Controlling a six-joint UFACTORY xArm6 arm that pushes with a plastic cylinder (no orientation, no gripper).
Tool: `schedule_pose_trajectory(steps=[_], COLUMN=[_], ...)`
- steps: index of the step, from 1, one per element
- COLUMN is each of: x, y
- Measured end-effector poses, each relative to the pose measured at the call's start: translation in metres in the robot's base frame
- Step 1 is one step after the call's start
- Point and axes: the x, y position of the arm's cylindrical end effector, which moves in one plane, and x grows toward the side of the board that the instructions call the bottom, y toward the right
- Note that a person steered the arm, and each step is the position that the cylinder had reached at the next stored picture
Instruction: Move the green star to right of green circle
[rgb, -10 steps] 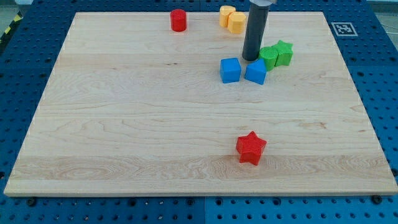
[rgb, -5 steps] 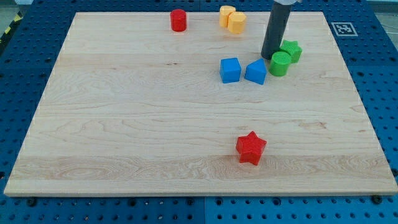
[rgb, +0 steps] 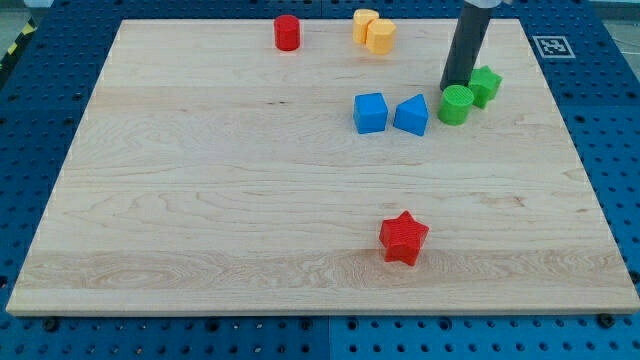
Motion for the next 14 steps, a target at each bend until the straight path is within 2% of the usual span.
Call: schedule_pose_trajectory(steps=[3,5,7,9,14], x=[0.000,-0.016,-0.016,-0.042,-0.007], y=[0.025,0.026,0.055,0.063,0.095])
